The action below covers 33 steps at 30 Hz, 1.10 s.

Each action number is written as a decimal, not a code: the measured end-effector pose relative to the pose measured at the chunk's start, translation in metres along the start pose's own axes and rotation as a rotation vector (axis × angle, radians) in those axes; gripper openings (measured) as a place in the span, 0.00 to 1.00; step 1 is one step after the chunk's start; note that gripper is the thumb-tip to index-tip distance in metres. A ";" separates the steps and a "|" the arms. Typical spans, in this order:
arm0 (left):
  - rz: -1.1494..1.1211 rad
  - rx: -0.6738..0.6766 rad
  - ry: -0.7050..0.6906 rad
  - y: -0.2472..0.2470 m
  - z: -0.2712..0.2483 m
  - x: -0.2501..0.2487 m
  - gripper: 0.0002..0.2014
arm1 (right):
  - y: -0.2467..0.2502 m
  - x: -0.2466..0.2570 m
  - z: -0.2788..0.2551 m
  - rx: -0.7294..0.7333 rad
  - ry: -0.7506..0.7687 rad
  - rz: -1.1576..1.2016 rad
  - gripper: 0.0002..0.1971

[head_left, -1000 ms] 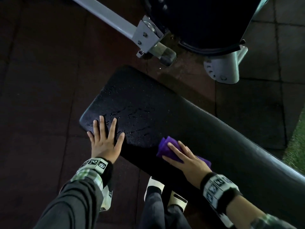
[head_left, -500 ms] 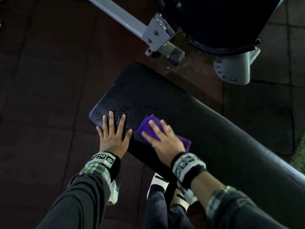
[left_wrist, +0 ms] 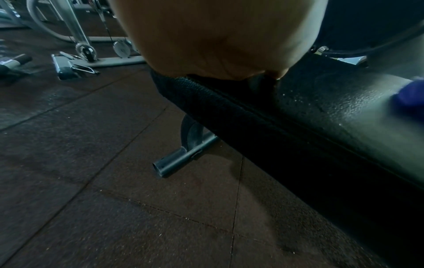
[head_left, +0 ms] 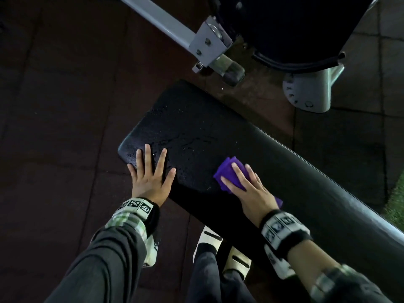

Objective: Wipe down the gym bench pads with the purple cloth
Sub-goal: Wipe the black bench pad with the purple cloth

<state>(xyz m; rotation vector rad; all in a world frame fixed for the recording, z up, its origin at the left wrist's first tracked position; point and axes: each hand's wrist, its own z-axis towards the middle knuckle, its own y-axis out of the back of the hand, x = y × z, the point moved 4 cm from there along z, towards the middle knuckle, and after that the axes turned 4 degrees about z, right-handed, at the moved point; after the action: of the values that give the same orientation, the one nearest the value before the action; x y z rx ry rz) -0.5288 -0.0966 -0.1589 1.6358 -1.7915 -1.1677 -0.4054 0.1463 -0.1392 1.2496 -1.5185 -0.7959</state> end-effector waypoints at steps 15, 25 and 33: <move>0.021 0.011 0.023 0.001 0.001 0.001 0.34 | -0.012 -0.010 -0.045 0.027 0.105 -0.036 0.30; 0.041 -0.004 0.060 0.002 0.001 -0.002 0.33 | -0.007 0.078 0.011 0.049 0.185 0.082 0.25; 0.023 0.005 0.000 -0.003 0.004 0.003 0.35 | -0.033 0.054 -0.061 0.028 0.290 0.046 0.26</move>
<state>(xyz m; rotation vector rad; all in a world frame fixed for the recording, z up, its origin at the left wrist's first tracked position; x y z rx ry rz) -0.5307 -0.0978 -0.1639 1.6140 -1.8091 -1.1541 -0.3365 0.0916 -0.1352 1.2850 -1.3218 -0.5382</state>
